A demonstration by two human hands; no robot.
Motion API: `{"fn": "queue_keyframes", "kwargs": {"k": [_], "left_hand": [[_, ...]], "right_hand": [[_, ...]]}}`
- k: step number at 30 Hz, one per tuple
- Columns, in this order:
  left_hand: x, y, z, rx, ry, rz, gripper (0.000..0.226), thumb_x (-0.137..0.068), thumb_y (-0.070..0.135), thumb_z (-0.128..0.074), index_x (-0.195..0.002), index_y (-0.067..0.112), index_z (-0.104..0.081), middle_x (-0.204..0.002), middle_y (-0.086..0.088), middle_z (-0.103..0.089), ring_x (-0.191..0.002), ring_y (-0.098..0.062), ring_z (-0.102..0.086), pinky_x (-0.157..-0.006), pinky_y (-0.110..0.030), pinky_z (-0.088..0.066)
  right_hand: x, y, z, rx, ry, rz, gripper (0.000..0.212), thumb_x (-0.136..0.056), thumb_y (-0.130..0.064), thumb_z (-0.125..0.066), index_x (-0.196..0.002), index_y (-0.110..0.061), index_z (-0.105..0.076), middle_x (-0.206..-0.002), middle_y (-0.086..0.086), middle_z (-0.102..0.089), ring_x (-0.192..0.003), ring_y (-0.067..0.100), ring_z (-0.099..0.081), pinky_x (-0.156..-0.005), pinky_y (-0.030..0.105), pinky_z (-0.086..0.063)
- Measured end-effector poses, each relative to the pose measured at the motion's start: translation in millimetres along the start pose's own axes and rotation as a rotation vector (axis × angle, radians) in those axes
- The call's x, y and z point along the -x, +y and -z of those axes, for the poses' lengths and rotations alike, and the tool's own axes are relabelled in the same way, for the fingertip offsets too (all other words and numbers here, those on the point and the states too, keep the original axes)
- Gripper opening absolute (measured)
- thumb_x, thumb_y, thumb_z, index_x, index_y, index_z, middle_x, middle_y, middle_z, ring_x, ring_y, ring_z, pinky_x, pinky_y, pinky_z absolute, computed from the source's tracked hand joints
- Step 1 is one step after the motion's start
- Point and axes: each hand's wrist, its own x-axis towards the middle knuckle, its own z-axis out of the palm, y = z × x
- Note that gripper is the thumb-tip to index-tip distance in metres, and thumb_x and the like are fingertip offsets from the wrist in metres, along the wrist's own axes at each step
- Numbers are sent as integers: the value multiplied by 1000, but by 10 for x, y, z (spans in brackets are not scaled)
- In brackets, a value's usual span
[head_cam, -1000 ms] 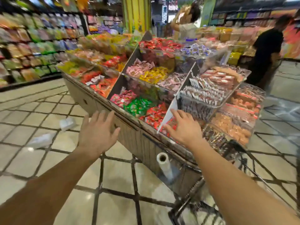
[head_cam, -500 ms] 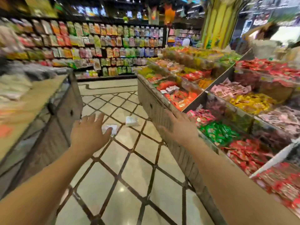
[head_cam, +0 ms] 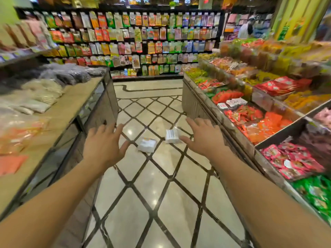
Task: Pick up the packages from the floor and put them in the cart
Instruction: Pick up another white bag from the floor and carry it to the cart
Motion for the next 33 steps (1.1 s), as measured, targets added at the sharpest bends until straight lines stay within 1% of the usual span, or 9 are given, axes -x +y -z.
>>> {"fn": "queue_keyframes", "kwargs": {"k": [2,6,10,15,20,23,27,31,33], "left_hand": [[-332,-127,-202,22,-1,21,64,-98,57,-42,-144,15,-60,-128,-14,-69,-117,-38,-65,-97,-52,-48],[-997,-349,-568,42,-47,62,61,-98,56,-55,-142,15,-60,-128,-14,-69,-120,-38,-64,-99,-52,-47],[-1922,-632,-1165,19,-64,60,65,-101,59,-46,-152,18,-51,-139,-11,-64,-128,-35,-59,-105,-51,-44],[-3270,-1043,-1863,57,-64,21,63,-99,57,-50,-144,13,-58,-128,-15,-69,-118,-38,-65,-96,-52,-47],[-4475,-1269,-2230,67,-99,5,67,-98,60,-34,-145,16,-55,-130,-14,-68,-121,-37,-62,-98,-51,-45],[-5134,-1307,-2452,24,-108,-26,66,-102,60,-36,-153,19,-45,-140,-11,-62,-130,-34,-57,-103,-49,-42],[-5943,-1346,-2950,48,-97,-67,63,-100,57,-39,-143,15,-58,-124,-14,-68,-115,-37,-64,-94,-48,-46],[-6797,-1339,-3577,29,-156,-89,66,-100,59,-46,-151,17,-53,-133,-14,-66,-121,-37,-63,-98,-50,-44],[-7259,-1319,-3893,20,-179,-87,67,-100,60,-41,-150,17,-54,-132,-13,-67,-120,-37,-63,-96,-50,-46]], "right_hand": [[-429,-100,-113,-7,-15,24,78,-100,-72,-39,-163,-30,-25,-161,6,-42,-148,33,-38,-110,52,-40],[-1273,-298,-372,17,-18,68,77,-101,-71,-39,-164,-30,-24,-161,6,-41,-147,32,-39,-108,50,-42],[-2334,-553,-749,24,-19,85,78,-100,-71,-40,-164,-30,-23,-162,6,-41,-147,32,-40,-108,50,-43],[-3670,-776,-1060,12,-30,23,79,-100,-74,-38,-165,-32,-21,-162,4,-42,-147,30,-41,-107,49,-44],[-4866,-801,-1161,-8,-45,-27,77,-100,-73,-38,-164,-32,-23,-163,4,-40,-147,31,-41,-108,51,-45],[-5490,-797,-1269,-4,-52,-39,78,-99,-74,-37,-164,-31,-24,-163,3,-41,-147,31,-41,-109,51,-45],[-6319,-784,-1571,-8,-78,-14,83,-97,-78,-36,-164,-30,-26,-163,2,-42,-145,34,-43,-107,51,-46],[-7250,-752,-2046,-31,-99,-11,82,-96,-79,-37,-162,-31,-27,-162,2,-43,-145,33,-43,-106,50,-44],[-7769,-717,-2330,-47,-113,-14,82,-96,-79,-37,-161,-31,-28,-162,3,-42,-146,33,-41,-107,50,-43]]}}
